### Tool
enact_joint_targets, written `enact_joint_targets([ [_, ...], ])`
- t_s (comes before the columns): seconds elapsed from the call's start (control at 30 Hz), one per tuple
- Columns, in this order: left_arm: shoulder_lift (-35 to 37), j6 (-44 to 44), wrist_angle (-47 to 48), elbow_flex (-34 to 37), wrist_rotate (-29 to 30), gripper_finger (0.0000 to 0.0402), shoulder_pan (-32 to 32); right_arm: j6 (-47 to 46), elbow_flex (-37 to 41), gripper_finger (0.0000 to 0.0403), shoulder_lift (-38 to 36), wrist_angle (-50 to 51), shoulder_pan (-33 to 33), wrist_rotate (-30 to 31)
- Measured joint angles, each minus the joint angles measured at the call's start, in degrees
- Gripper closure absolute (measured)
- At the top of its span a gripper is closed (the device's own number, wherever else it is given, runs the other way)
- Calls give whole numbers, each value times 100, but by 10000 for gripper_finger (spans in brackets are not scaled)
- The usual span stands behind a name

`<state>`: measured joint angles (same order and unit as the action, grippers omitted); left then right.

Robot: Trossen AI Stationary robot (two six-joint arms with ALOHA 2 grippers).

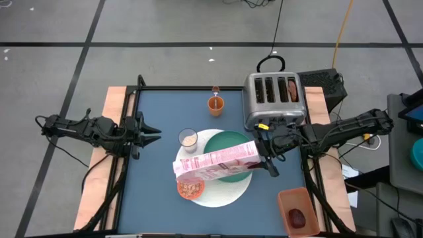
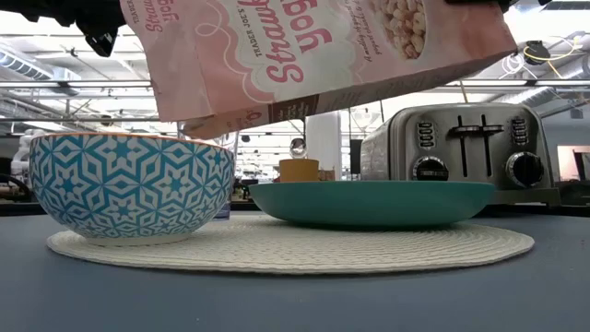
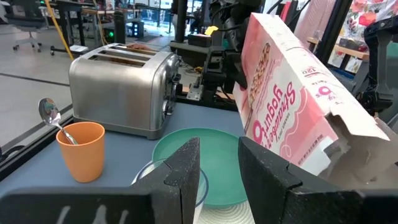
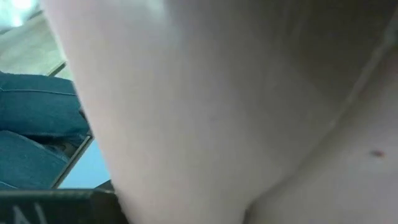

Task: Arrange a breakfast setting
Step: Pour the cereal into the orange patterned bowl

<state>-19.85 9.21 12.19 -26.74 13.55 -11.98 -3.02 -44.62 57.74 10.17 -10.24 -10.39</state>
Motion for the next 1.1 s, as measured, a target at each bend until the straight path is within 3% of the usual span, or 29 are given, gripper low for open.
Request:
enact_joint_targets([
  [0.33,0,2,0,0,-1,286,0,-81,0,186,0,-577,0,43],
  [0.67,1,2,0,0,-1,286,-1,-38,0,186,0,-1439,2,678],
  [1.1,-1,11,-73,0,-1,286,-1,859,0,186,2,-3891,7,1526],
])
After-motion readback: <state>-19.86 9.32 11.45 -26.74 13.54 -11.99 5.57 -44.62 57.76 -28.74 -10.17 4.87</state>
